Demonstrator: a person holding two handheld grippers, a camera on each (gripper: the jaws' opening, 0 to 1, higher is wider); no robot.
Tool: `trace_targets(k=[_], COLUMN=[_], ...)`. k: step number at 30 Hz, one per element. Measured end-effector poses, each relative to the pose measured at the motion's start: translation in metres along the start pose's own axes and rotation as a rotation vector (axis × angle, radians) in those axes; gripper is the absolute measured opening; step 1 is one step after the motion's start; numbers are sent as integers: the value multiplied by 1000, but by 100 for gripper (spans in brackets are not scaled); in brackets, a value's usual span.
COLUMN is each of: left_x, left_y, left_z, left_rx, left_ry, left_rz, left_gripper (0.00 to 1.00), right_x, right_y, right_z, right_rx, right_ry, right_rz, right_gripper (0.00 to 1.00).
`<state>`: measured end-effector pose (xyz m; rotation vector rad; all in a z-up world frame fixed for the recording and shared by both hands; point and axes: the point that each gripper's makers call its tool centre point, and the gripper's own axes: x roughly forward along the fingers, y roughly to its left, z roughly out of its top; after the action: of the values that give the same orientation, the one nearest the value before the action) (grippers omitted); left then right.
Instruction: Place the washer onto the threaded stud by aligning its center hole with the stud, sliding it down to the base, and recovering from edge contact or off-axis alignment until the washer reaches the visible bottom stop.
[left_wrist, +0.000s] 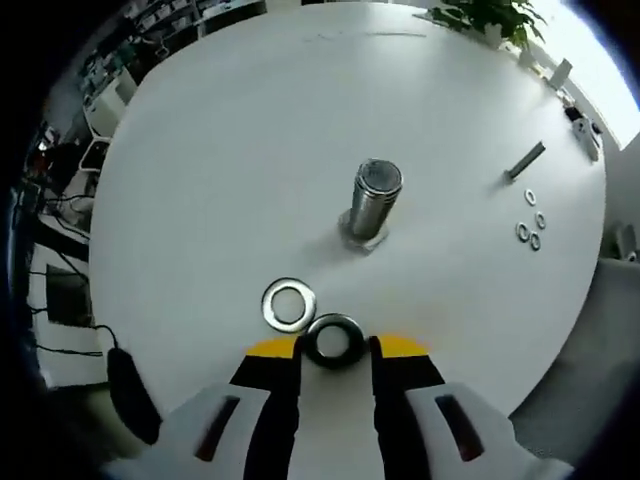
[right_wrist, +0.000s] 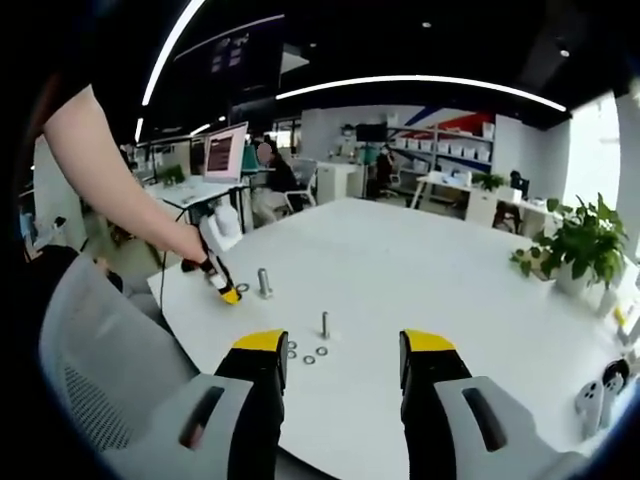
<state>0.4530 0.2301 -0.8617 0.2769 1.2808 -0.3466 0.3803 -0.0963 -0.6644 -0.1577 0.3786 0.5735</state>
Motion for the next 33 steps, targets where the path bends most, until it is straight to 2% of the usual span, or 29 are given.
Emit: trace_targets(k=[16,17,30,33], left_x=[-10,-10,-7,-8], left_y=[-15,-15,-13,-12], left_z=[-7,-6,-6,-6], left_rx=[47,65,56,79], left_ry=[97,95,64,15], left_rz=[-16,-14,-15,-14], left_gripper=[22,21,20,20], right_x=[0,0,-1,-1], right_y=[1,1,0,-1], right_z=[0,0,0,-1], right_rx=[-5,-6,-7,-6], right_ry=[0,-1,-1,2], right_rz=[6,5,3,1], right_gripper=[46,46,44,44])
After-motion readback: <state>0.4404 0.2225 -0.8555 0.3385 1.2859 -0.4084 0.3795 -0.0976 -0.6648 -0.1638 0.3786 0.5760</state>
